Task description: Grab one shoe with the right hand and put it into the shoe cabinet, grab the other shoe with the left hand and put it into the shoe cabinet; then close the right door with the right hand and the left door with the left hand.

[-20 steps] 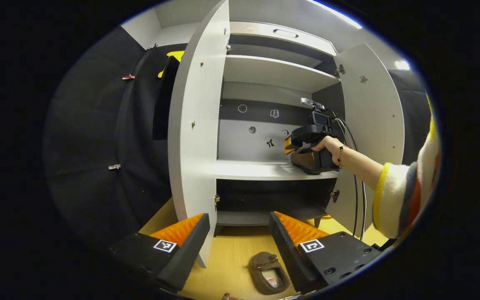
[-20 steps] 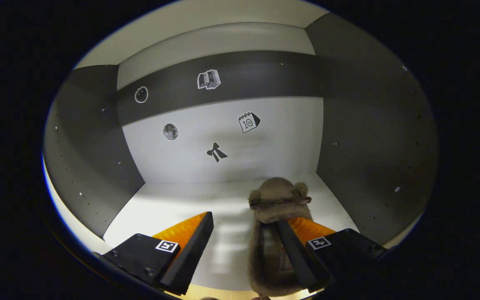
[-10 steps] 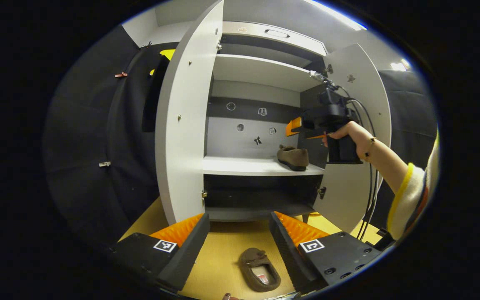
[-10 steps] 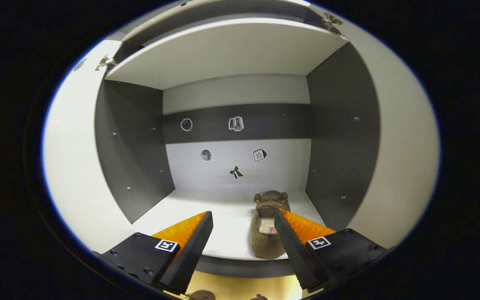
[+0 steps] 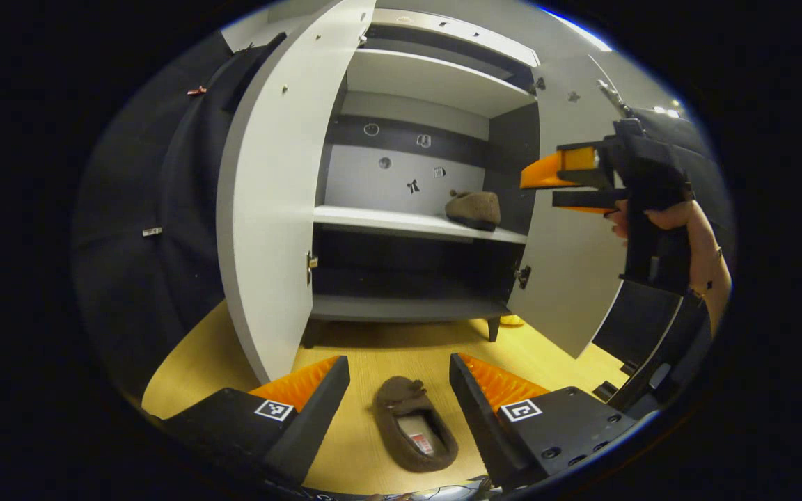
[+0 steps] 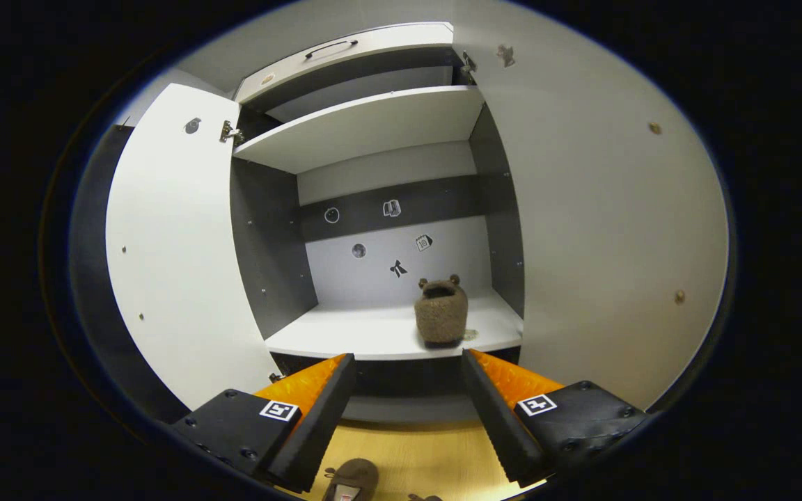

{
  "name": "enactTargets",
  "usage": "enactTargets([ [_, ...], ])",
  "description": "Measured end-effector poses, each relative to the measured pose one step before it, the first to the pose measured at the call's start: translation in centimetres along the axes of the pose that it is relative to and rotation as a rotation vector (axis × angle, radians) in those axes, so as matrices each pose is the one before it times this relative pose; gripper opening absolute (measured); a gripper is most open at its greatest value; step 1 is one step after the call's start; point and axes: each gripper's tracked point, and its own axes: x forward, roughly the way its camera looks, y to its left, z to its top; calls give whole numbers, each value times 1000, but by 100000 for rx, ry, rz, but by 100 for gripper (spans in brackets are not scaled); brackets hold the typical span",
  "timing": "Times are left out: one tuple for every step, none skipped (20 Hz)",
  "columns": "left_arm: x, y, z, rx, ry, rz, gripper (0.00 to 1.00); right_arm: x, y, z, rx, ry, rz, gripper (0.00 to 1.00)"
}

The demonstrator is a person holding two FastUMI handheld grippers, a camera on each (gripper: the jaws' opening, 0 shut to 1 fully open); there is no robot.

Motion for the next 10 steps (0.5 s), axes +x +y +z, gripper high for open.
enactTargets([
  [575,-118,-1690,-761,2611,-644,92,-633,-477,-512,-2050,-909,-1011,98],
  [679,-38,-1554,-1105,2436,-776,92,-738,-506,-732,-2209,-144,-1094,99],
  [703,-40,-1641,-1024,2074,-289,92,-466,-267,-563,-1822,-234,-728,98],
  [921,90,-1285,-381,1347,84,92,-654,-294,-705,-1257,323,-728,98],
  [889,270,-1165,257,1144,289,92,-471,-200,-741,-855,711,-825,100],
  [1007,230,-1034,849,1208,771,92,-356,-224,-852,-877,1362,-963,98],
  [1046,228,-1256,965,694,857,92,-182,-508,-759,-1399,1265,-1156,98],
  [1058,310,-848,762,228,976,92,41,-437,-787,-1532,1116,-938,98],
  [1038,314,-837,307,627,950,92,45,-359,-775,-1202,1504,-477,98],
  [866,248,-846,-437,766,822,92,131,-293,-925,-798,1790,-184,98],
])
